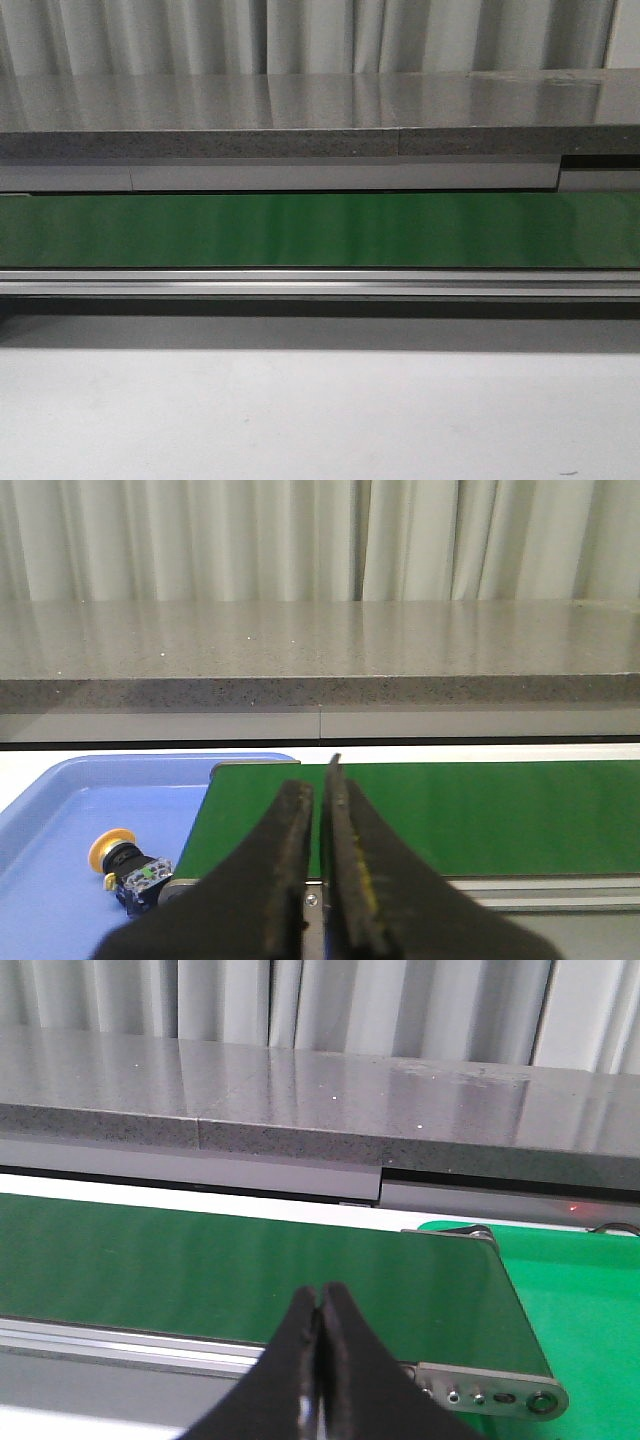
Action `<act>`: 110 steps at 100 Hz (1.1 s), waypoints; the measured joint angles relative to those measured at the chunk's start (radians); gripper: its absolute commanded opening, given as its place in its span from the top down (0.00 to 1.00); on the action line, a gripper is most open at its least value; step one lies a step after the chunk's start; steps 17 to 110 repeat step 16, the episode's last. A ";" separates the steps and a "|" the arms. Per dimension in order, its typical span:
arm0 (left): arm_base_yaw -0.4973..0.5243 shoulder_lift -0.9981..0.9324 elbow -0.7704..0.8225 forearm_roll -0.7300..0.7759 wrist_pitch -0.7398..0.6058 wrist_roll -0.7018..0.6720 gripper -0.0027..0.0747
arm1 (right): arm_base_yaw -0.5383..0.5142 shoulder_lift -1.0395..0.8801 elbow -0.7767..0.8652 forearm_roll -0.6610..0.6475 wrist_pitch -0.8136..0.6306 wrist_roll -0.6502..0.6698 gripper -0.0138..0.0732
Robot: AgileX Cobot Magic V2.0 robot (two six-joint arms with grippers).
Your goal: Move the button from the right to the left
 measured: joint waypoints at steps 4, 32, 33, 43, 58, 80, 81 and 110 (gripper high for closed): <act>0.000 0.000 0.000 0.000 0.000 0.000 0.96 | 0.000 0.000 0.000 0.000 0.000 0.000 0.92; 0.000 0.000 0.000 0.000 0.000 0.000 0.96 | 0.000 0.000 0.000 0.000 0.000 0.000 0.92; 0.000 0.000 0.000 0.000 0.000 0.000 0.96 | 0.000 0.000 0.000 0.000 0.000 0.000 0.92; 0.000 0.000 0.000 0.000 0.000 0.000 0.96 | 0.000 0.000 0.000 0.000 0.000 0.000 0.92; 0.000 0.000 0.000 0.000 0.000 0.000 0.96 | 0.000 0.000 0.000 0.000 0.000 0.000 0.92; 0.000 0.000 0.000 0.000 0.000 0.000 0.96 | 0.000 0.000 0.000 0.000 0.000 0.000 0.92; 0.000 0.000 0.000 0.000 0.000 0.000 0.96 | 0.000 0.000 0.000 0.000 0.000 0.000 0.92; 0.000 0.000 0.000 0.000 0.000 0.000 0.96 | 0.000 0.000 0.000 0.000 0.000 0.000 0.92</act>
